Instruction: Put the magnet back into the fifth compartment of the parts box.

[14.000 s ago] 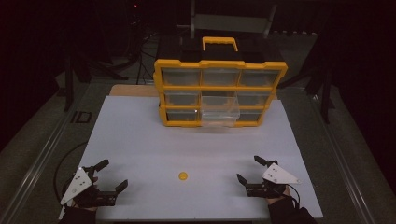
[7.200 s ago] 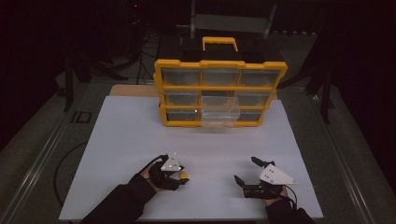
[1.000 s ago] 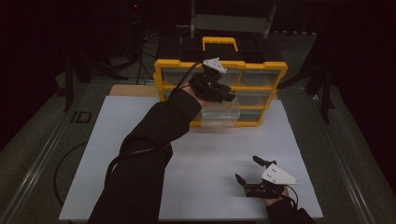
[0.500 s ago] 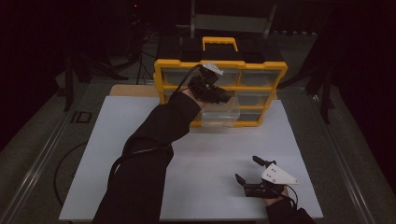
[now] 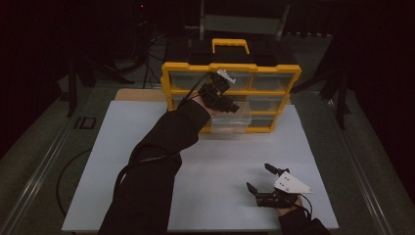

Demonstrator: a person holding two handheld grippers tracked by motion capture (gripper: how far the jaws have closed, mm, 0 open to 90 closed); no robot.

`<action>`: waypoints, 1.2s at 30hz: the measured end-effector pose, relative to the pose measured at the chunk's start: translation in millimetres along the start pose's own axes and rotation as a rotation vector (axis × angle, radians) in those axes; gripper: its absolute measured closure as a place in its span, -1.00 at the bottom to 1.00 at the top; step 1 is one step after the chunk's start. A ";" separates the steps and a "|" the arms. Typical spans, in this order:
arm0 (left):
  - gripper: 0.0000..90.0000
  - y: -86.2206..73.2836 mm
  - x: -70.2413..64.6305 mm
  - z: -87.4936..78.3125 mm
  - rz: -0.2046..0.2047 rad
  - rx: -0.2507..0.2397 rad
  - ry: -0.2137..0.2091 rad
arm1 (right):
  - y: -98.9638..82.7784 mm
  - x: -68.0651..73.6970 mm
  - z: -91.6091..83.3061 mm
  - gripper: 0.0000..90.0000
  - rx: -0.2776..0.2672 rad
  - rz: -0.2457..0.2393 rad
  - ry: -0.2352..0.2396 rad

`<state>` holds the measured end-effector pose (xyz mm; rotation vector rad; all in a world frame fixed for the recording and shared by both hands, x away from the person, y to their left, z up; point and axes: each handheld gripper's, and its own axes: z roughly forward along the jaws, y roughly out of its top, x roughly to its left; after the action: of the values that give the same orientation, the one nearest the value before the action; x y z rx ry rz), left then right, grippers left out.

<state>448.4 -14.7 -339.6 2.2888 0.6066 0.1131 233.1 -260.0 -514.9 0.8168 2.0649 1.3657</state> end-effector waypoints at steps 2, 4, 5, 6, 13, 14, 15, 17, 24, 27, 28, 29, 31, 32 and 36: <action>0.39 -0.7 1.5 1.4 -0.014 0.006 -0.002 | -0.1 0.1 0.2 -0.79 -0.001 0.001 0.000; 0.39 -0.9 3.0 2.4 -0.031 0.012 -0.011 | -0.1 0.1 0.3 -0.79 0.001 -0.001 0.000; 0.39 -0.9 2.6 2.9 -0.030 0.020 -0.007 | -0.1 0.2 0.3 -0.79 0.001 0.000 0.000; 0.39 -0.9 2.5 3.8 -0.032 0.030 -0.002 | -0.1 0.1 0.2 -0.79 0.001 0.000 0.000; 0.39 0.3 0.9 3.0 -0.023 0.041 -0.009 | -0.2 0.1 0.3 -0.79 0.000 0.000 0.001; 0.39 0.4 0.6 2.4 -0.026 0.038 -0.007 | -0.1 0.0 -0.1 -0.79 0.000 0.000 0.000; 0.39 0.6 0.8 1.5 -0.026 0.041 -0.002 | -0.2 -0.1 0.1 -0.79 -0.001 0.001 0.000; 0.38 0.6 0.5 -0.4 -0.033 0.022 0.006 | -0.3 0.1 0.4 -0.79 0.003 -0.001 0.001; 0.34 0.2 2.3 -3.0 -0.058 0.003 0.014 | -0.2 0.6 0.3 -0.79 0.005 0.001 0.001; 0.11 0.3 2.7 -5.2 -0.082 -0.014 0.002 | -0.2 0.0 0.2 -0.79 0.002 0.000 0.000; 0.07 0.2 2.7 -5.9 -0.084 -0.014 0.004 | -0.2 0.0 0.2 -0.79 0.003 -0.001 0.001; 0.02 -0.1 2.8 -6.8 -0.084 -0.013 0.009 | -0.2 0.1 0.2 -0.79 0.003 -0.001 0.000; -0.05 -0.9 2.7 -8.7 -0.086 -0.019 0.013 | -0.1 0.4 0.1 -0.79 0.003 -0.001 0.001; -0.08 -1.3 2.8 -9.6 -0.087 -0.020 0.008 | -0.1 0.3 0.1 -0.79 0.002 -0.002 0.000; -0.22 -2.8 1.3 -12.7 -0.088 -0.033 0.015 | 0.0 0.1 -0.2 -0.79 0.003 0.000 -0.002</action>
<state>445.2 -4.1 -332.6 2.2277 0.7067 0.0969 232.9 -260.1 -514.8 0.8191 2.0664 1.3615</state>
